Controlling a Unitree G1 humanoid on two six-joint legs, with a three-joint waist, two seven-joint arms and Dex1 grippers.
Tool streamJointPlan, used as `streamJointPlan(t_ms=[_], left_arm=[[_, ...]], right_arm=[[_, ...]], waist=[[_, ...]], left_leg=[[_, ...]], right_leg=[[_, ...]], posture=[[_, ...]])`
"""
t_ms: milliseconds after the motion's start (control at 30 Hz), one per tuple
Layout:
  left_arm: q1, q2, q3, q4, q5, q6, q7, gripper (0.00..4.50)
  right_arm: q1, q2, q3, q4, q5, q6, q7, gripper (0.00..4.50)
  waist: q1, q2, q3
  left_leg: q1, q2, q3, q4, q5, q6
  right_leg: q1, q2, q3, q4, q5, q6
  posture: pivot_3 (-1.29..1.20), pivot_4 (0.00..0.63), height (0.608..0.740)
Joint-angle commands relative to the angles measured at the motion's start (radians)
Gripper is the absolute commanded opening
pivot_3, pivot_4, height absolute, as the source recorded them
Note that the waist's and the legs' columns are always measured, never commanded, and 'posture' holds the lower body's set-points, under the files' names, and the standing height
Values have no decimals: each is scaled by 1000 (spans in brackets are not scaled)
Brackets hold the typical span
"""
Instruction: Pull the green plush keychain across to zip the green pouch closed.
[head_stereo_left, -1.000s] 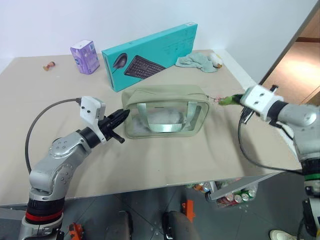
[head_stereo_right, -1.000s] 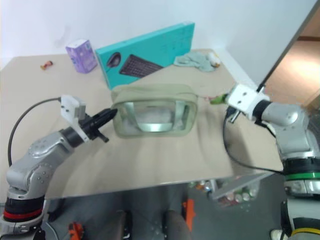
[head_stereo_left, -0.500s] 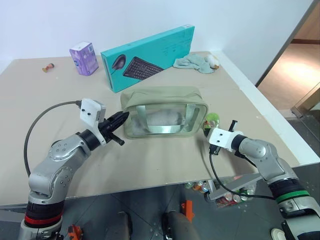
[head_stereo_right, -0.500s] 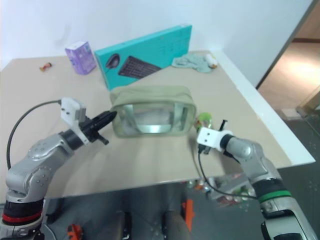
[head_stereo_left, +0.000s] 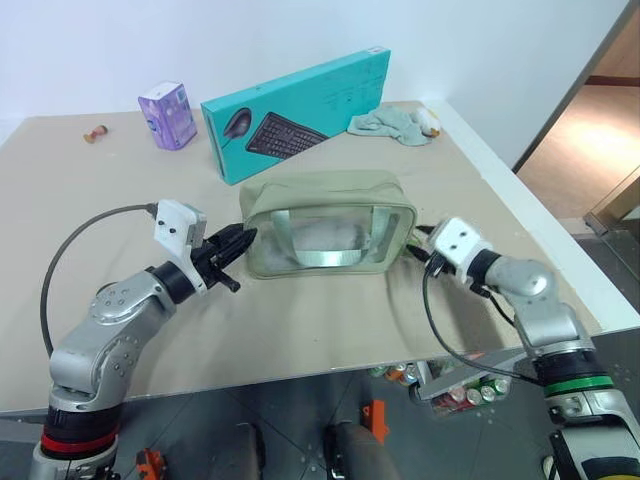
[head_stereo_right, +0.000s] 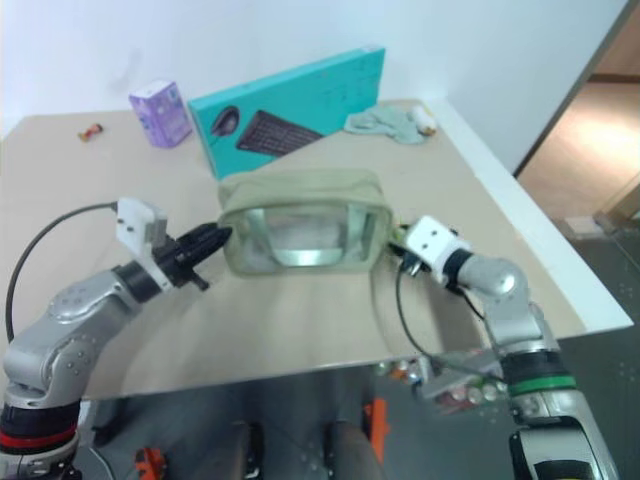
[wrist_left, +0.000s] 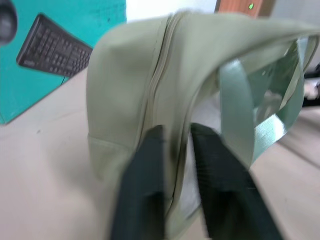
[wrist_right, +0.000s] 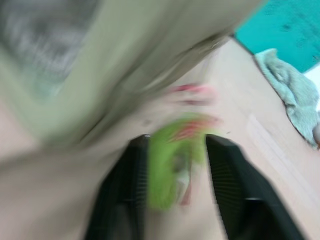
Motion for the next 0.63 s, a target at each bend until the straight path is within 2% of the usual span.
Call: streamJointPlan(t_ms=[33, 133, 167, 233, 400, 633], left_arm=[[0, 21, 43, -40, -25, -16, -23, 2423], [21, 42, 90, -49, -33, -22, -34, 3399], [48, 58, 122, -54, -27, -37, -42, 3689], [105, 77, 172, -66, -16, -61, -44, 4400], [247, 83, 187, -105, 56, -126, -37, 4468], [438, 46, 69, -189, 195, -191, 3, 4468]], right_arm=[[8, -31, -97, -134, 129, 148, 48, 3311], [56, -68, -160, -227, 230, 262, 107, 4317], [93, -82, -194, -267, 282, 307, 134, 4500], [164, -104, -235, -328, 332, 342, 165, 4500], [255, -85, -275, -406, 394, 401, 139, 4500], [377, -10, -253, -535, 452, 414, 106, 4500]], waist=[[1, 0, 0], [1, 0, 0], [1, 0, 0], [2, 0, 0], [0, 0, 0], [2, 0, 0]], left_leg=[[0, 0, 0, 0, 0, 0], [0, 0, 0, 0, 0, 0], [0, 0, 0, 0, 0, 0], [0, 0, 0, 0, -1, -1], [1, 1, 1, 0, -2, -1], [0, 1, 1, 0, -3, -2]], right_leg=[[0, 0, 0, 0, 0, 0], [0, 0, 0, 0, 0, 0], [0, 0, 0, 0, 0, 0], [0, 0, 0, 0, -1, -1], [-1, 0, 0, 0, -2, -2], [-1, -3, 0, -1, -2, -2]], posture=[[0, 150, 740], [0, 150, 740], [0, 150, 740], [0, 150, 740], [0, 150, 740], [0, 150, 740]])
